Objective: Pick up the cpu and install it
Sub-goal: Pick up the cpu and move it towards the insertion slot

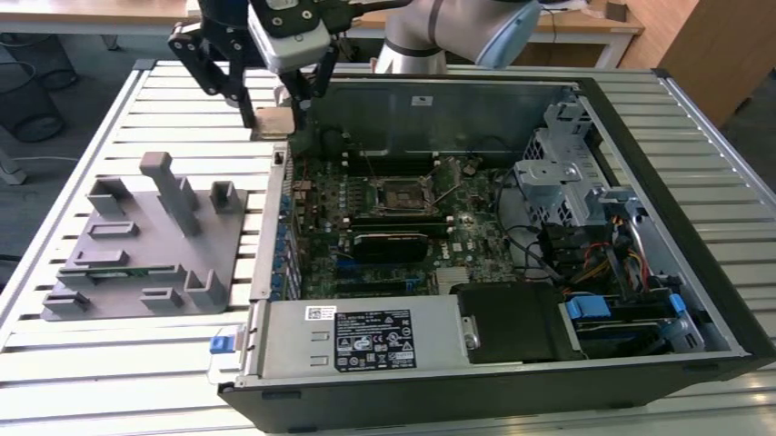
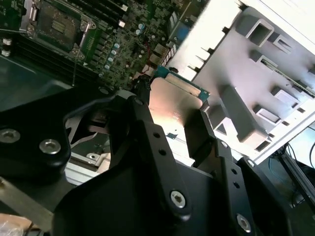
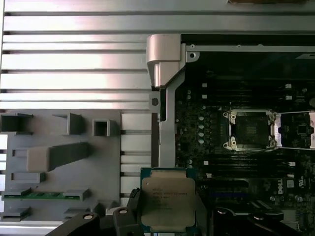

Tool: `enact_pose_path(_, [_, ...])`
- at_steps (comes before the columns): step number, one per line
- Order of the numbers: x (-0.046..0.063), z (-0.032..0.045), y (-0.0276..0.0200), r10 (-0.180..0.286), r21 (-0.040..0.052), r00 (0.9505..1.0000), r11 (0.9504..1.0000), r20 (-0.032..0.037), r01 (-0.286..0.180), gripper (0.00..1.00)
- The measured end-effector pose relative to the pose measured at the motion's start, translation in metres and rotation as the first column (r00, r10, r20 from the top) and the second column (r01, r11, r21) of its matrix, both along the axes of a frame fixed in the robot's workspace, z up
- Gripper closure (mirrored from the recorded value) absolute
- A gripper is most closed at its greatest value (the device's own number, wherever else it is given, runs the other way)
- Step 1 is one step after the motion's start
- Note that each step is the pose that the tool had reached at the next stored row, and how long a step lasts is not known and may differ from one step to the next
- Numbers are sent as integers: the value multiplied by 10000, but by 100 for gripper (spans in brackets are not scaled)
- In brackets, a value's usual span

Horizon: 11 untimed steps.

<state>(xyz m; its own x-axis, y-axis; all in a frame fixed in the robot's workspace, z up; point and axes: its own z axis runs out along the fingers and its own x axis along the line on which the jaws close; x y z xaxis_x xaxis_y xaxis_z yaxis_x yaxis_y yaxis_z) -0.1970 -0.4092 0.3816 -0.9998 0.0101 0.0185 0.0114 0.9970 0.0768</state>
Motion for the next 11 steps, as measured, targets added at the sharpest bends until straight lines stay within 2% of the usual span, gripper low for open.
enact_pose_path(11, [347, -12, 12, 0, 0, 10000, 10000, 0, 0, 47])
